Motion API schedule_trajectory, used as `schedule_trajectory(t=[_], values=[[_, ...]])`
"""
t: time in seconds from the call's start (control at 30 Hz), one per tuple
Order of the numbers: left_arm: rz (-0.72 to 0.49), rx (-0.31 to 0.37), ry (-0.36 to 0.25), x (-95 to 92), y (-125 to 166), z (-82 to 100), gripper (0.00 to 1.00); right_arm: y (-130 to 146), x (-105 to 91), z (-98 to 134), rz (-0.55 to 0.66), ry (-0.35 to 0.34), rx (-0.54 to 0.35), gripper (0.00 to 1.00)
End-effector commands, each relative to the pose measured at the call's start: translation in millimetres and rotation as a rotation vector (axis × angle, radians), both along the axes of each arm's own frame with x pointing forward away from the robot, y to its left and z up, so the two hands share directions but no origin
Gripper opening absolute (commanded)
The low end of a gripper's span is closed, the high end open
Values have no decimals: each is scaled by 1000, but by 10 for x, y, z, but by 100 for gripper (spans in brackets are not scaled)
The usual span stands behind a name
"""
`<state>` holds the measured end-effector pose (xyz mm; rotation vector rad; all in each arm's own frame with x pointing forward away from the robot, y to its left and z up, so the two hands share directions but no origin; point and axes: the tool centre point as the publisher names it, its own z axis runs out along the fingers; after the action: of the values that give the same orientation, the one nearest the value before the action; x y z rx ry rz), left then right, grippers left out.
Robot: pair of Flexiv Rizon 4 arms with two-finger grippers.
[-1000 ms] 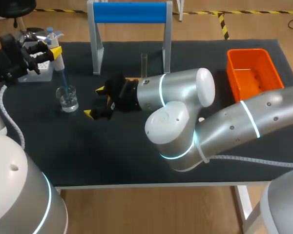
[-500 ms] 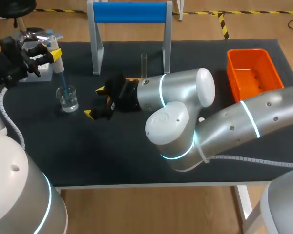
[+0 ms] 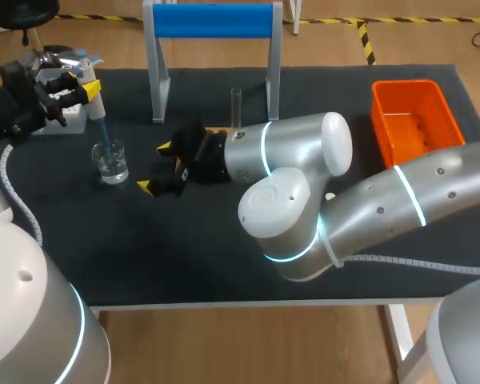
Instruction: Invert the test tube, pick up the pipette, mount the tip to pipette, aspirate from beaker and dispense into the tube, eject the tip, return the pipette, and cap with the stopper.
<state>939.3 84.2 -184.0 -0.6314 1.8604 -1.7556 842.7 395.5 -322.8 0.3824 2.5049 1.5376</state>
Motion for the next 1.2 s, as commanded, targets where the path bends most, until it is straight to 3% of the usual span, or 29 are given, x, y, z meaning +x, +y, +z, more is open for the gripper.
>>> schedule_trajectory(t=[0.03, 0.6, 0.87, 1.2], values=[[0, 2, 2, 0, -9, -1, 0, 1, 5, 3, 2, 2, -3, 100], [-2, 2, 7, -2, -9, -2, 0, -13, 10, 57, 13, -2, 3, 100], [-2, 2, 7, -2, -9, -2, 0, -154, 36, 379, 130, 7, 19, 100], [-2, 2, 7, -2, -9, -2, 0, -358, 196, 1050, 276, -31, 60, 100]])
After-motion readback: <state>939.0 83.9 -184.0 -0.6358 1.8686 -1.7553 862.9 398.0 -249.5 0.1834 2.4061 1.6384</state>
